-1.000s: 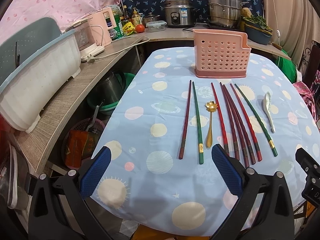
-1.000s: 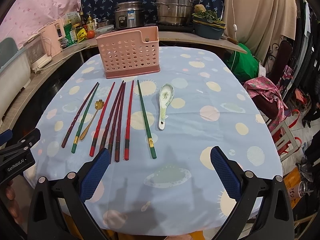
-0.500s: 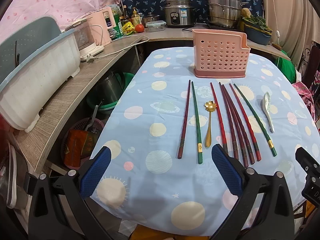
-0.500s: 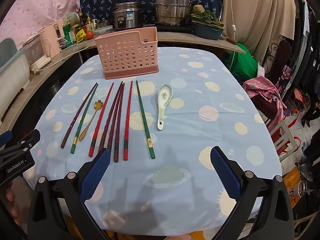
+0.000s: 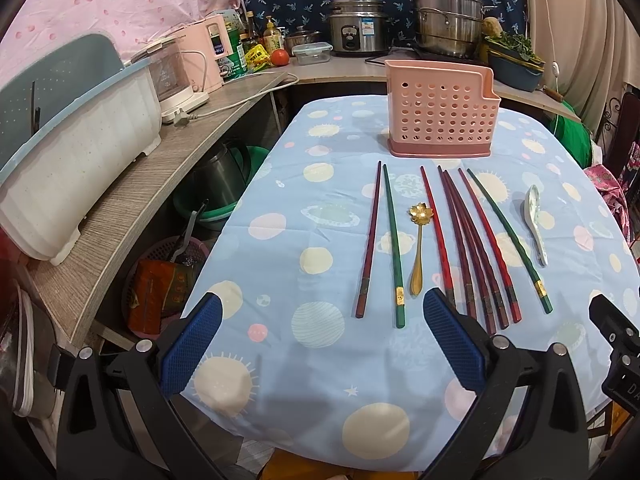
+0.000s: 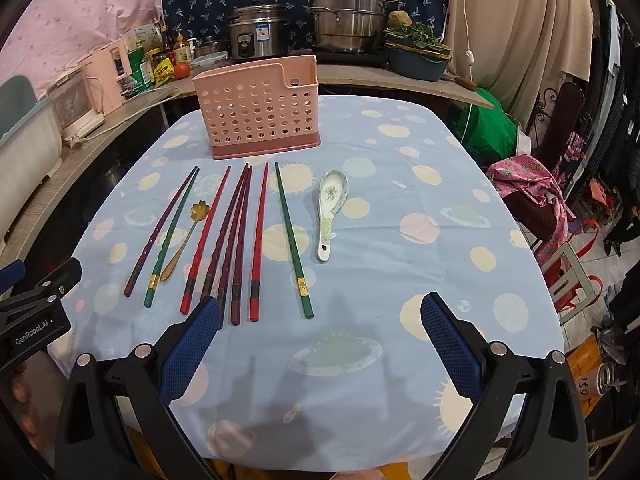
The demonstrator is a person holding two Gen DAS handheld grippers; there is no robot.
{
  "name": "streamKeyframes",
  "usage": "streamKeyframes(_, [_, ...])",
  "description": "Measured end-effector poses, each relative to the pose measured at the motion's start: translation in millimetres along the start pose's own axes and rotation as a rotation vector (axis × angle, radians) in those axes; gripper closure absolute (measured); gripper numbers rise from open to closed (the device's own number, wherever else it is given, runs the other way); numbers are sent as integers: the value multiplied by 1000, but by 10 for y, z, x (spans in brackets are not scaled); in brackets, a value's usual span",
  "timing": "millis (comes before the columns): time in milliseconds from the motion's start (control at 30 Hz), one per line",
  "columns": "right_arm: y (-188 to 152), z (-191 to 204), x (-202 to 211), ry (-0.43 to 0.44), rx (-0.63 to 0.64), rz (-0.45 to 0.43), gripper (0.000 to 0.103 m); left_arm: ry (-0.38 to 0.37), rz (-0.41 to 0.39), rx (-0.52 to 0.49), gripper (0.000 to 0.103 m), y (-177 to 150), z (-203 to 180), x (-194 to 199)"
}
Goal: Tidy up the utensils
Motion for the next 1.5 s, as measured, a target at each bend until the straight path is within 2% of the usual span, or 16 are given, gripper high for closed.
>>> streamKeyframes(967, [-12,7,-6,4,-11,9,7,-4,-6,6,7,-12,-57,10])
streamKeyframes(1333, [-9,-18,-24,4,-22,17,7,-36,7,10,7,-28,-29,-31])
streamKeyframes(1500, [-8,-62,-96,0,-32,31,7,-74,37,53,7,-75,7,-184])
Point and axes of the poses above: each gripper's, at about its wrist camera, not at the fingertips, and x roughly against the way its jaws point, z to its left, y to its top, the point moved 5 cm from there along -x, roughly the way its jaws point, and after that the axes turned 7 degrees about -x, right-handed, at the moved point
